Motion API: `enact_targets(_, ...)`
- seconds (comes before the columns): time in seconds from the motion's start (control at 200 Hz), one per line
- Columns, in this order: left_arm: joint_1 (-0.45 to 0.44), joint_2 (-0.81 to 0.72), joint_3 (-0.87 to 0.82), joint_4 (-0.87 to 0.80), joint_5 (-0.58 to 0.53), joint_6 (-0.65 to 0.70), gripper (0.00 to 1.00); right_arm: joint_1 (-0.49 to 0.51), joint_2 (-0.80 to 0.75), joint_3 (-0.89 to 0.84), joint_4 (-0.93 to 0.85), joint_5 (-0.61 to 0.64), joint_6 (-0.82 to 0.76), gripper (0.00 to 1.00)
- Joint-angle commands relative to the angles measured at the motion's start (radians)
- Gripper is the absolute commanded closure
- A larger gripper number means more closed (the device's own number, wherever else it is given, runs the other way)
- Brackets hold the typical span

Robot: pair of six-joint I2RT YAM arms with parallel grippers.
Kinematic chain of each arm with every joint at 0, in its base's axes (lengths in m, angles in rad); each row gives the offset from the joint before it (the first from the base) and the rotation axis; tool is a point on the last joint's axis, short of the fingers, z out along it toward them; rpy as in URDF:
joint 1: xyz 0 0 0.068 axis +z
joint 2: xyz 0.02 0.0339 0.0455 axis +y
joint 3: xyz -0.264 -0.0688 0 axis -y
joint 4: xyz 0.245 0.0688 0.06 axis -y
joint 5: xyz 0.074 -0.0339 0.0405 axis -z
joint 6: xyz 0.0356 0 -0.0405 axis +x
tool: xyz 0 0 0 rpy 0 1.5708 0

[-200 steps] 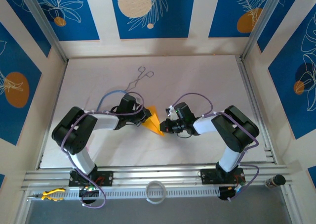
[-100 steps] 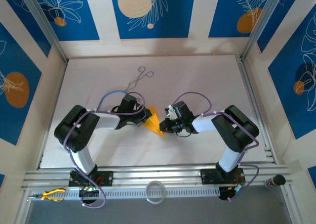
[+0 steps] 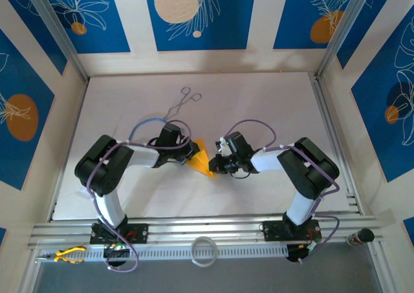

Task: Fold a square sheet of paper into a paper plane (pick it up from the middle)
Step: Fourth fold the wing at the center of the table.

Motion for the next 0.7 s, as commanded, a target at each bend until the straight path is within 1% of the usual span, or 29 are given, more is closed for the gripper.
enact_targets(0.0,-0.008,0.024,0.032,-0.016,0.003,0.006,0.92,0.007,0.024,0.007,-0.079,0.016,-0.013,0.95)
enact_targets(0.28,-0.013,0.054,0.061,-0.033,0.026,0.017,0.91,0.007,0.035,0.024,-0.115,0.016,-0.018,0.95)
enact_targets(0.695,-0.014,0.076,0.064,-0.037,0.031,0.021,0.91,0.007,0.047,0.033,-0.131,0.014,-0.018,0.95)
